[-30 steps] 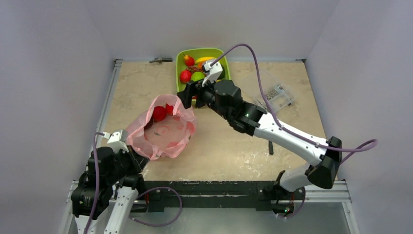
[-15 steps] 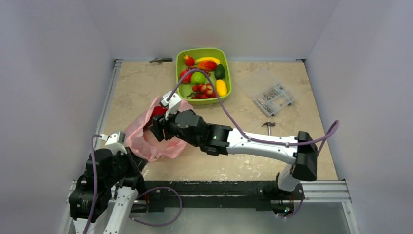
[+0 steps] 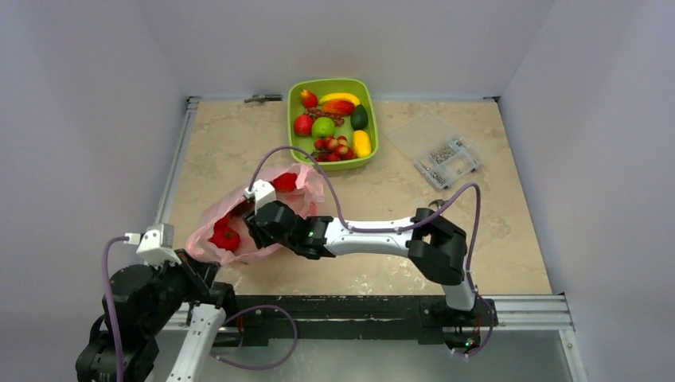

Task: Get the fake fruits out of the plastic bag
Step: Adjust the plastic bag at the center of the board, then take out the fake fruit from the plastic bag.

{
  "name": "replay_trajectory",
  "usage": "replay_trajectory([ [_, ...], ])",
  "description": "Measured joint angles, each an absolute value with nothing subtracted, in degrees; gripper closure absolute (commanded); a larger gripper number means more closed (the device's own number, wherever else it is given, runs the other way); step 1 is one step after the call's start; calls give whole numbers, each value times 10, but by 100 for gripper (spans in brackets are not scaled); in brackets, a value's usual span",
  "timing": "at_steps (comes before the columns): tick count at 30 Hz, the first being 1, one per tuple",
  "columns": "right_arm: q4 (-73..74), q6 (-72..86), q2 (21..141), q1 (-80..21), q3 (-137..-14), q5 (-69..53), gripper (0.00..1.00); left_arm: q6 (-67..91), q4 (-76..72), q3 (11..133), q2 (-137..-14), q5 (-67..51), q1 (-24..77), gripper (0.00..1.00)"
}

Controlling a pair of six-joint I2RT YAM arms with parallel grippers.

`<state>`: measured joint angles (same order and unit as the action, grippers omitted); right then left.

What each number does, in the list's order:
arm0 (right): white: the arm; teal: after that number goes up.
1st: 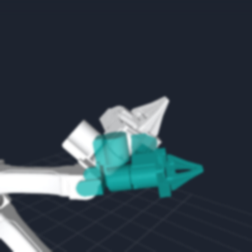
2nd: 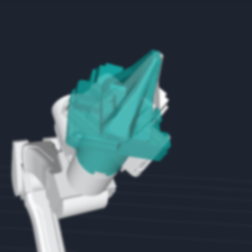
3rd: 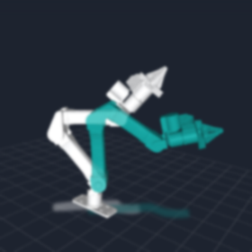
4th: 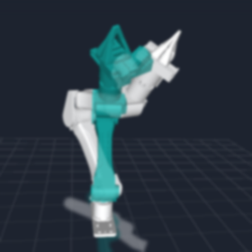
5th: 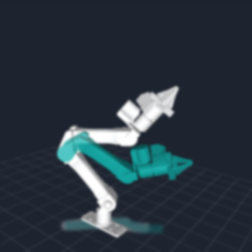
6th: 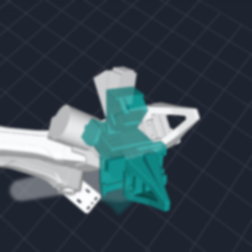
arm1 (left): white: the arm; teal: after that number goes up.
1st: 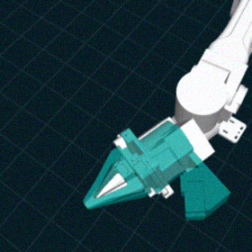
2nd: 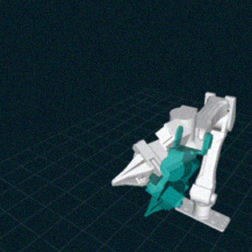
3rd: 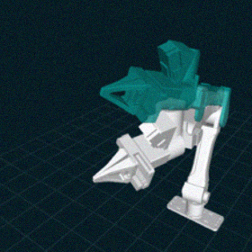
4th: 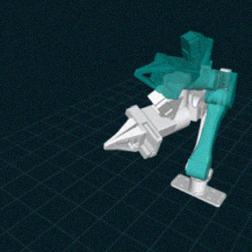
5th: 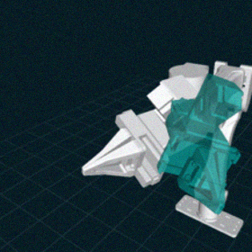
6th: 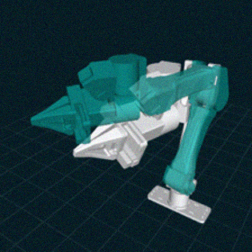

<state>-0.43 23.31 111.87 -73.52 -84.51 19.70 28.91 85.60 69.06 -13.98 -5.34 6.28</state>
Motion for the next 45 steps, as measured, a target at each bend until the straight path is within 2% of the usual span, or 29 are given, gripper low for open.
replay_trajectory([
  [3,-7,264,1133,-728,-841,182,57,290,828,715,-180,-73,63,100],
  [8,-34,311,1121,-697,-810,159,56,323,742,767,-316,-163,63,100],
  [11,-45,330,1110,-671,-787,148,52,352,686,767,-346,-207,63,100],
  [17,-57,336,1109,-648,-781,133,33,349,697,755,-290,-208,63,100],
  [23,-60,296,1111,-659,-781,108,13,314,792,629,-187,-162,63,100],
  [27,-59,258,1119,-671,-781,94,6,303,839,606,-150,-138,63,100],
  [45,-95,198,1207,-705,-784,-20,4,296,827,606,-135,-148,63,100],
])
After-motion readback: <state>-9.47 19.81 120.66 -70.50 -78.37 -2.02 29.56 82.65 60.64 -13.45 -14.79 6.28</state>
